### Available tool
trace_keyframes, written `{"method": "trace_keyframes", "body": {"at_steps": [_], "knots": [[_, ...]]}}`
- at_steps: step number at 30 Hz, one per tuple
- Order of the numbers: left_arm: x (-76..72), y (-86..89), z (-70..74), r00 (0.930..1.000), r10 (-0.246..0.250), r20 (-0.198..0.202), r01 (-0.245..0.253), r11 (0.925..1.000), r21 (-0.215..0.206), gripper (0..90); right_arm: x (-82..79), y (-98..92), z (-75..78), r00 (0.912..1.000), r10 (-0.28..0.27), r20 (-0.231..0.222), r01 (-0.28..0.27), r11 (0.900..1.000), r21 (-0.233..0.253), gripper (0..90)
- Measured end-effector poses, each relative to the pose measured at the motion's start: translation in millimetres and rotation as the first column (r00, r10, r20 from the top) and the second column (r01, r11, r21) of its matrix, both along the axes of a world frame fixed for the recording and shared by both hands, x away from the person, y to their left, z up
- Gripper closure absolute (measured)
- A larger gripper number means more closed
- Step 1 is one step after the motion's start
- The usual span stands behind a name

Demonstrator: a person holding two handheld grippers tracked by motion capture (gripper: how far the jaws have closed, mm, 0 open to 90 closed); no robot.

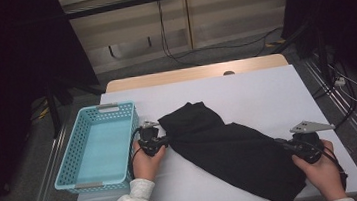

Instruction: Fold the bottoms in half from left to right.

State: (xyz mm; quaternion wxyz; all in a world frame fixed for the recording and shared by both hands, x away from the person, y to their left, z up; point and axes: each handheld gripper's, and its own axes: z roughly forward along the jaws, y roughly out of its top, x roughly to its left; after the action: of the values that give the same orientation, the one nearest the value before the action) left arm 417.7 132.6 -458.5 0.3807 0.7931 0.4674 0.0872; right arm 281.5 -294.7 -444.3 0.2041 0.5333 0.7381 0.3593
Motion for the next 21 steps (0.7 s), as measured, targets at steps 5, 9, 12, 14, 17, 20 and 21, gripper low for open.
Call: {"method": "trace_keyframes", "body": {"at_steps": [5, 9, 12, 14, 17, 20, 21], "knots": [[-0.1, 0.6, -0.5, 1.0000, 0.000, 0.003, 0.000, 1.0000, -0.005, 82.9, -6.5, -5.5, -2.3, 0.9994, -0.008, -0.033, 0.007, 0.999, -0.038, 89.0], [0.3, 0.9, -0.5, 1.0000, -0.002, 0.001, 0.002, 1.0000, -0.006, 83.0, -17.4, -12.8, 1.5, 0.9991, -0.023, -0.035, 0.021, 0.998, -0.059, 87.3], [0.4, 0.8, 0.0, 1.0000, -0.003, -0.005, 0.003, 1.0000, -0.006, 82.9, -25.2, -21.2, 5.2, 0.9987, -0.042, -0.028, 0.041, 0.998, -0.043, 85.3], [0.7, 1.0, 0.3, 1.0000, -0.005, -0.008, 0.005, 1.0000, -0.004, 82.9, -28.1, -22.8, 5.2, 0.9990, -0.041, -0.019, 0.041, 0.999, -0.034, 78.0], [0.9, 0.3, 0.6, 0.9999, -0.001, -0.011, 0.000, 1.0000, -0.006, 82.9, -28.3, -22.0, 3.0, 0.9988, -0.045, -0.018, 0.044, 0.998, -0.043, 64.1], [1.0, -0.5, 1.1, 1.0000, -0.004, -0.008, 0.004, 1.0000, 0.003, 82.7, -26.6, -22.7, -3.4, 0.9966, -0.073, -0.038, 0.072, 0.997, -0.035, 45.0], [1.0, -0.5, 1.1, 1.0000, -0.004, -0.008, 0.004, 1.0000, 0.003, 82.7, -26.6, -22.7, -3.4, 0.9966, -0.073, -0.038, 0.072, 0.997, -0.035, 45.0]]}}
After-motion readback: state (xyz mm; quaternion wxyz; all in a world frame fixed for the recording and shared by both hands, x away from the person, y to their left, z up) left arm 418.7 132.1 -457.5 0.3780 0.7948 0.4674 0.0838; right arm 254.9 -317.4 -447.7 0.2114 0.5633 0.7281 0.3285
